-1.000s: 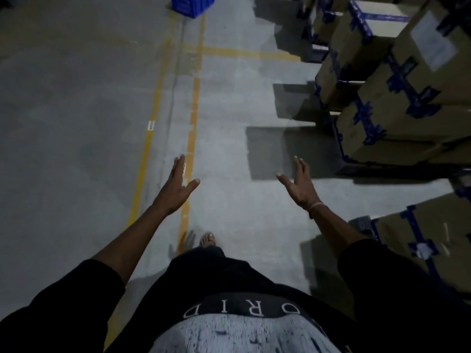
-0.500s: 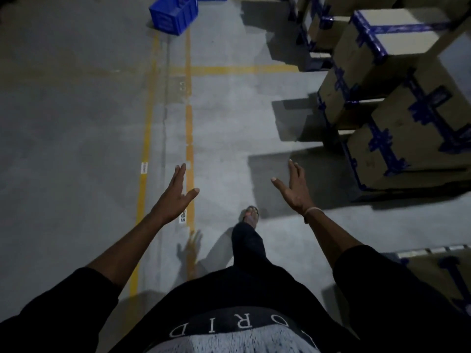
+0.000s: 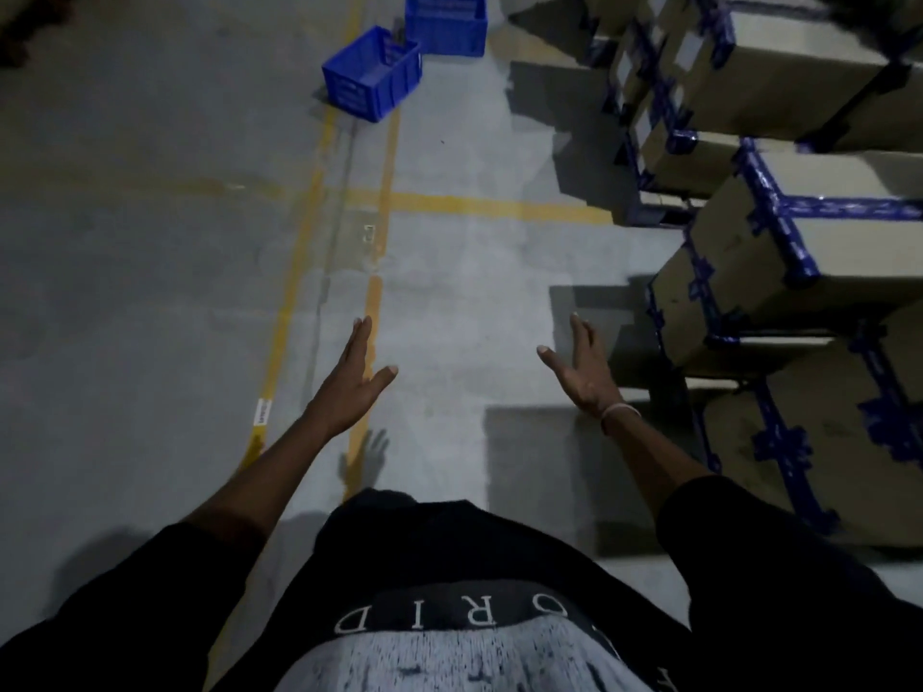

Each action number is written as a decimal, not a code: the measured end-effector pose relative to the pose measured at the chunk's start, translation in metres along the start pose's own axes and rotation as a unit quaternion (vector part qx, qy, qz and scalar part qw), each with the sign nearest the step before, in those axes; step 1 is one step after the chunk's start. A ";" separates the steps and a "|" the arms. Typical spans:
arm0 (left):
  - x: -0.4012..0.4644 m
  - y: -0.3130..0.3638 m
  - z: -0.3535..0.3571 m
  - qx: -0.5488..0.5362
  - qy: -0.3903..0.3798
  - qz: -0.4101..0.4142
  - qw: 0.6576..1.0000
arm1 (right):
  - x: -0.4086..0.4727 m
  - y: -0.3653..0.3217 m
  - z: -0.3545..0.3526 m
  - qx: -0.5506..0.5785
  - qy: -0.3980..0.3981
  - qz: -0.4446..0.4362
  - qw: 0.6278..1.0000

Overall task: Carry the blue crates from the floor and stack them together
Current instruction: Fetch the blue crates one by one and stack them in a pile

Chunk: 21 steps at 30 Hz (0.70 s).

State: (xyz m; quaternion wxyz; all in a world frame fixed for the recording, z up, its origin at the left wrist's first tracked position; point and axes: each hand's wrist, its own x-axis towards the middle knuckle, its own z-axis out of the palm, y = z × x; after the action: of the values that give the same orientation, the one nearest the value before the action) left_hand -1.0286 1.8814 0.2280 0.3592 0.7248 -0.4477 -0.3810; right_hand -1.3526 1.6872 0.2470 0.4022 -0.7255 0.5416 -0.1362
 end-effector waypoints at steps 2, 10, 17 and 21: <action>0.039 0.008 -0.005 -0.008 0.009 0.001 1.000 | 0.048 -0.012 -0.005 -0.004 -0.003 -0.013 1.000; 0.240 0.008 -0.061 -0.006 0.009 -0.016 1.000 | 0.253 -0.049 -0.001 -0.027 -0.009 -0.026 0.999; 0.426 0.022 -0.136 0.023 -0.019 -0.019 0.999 | 0.424 -0.103 0.012 -0.020 0.006 -0.011 1.000; 0.524 0.036 -0.179 0.046 -0.036 -0.006 0.998 | 0.508 -0.139 0.013 -0.003 0.025 0.011 1.000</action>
State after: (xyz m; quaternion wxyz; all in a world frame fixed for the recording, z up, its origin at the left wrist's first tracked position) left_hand -0.7241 1.4182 0.2189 0.3069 0.7289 -0.4730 -0.3883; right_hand -1.0591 1.2502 0.2199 0.3882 -0.7169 0.5597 -0.1484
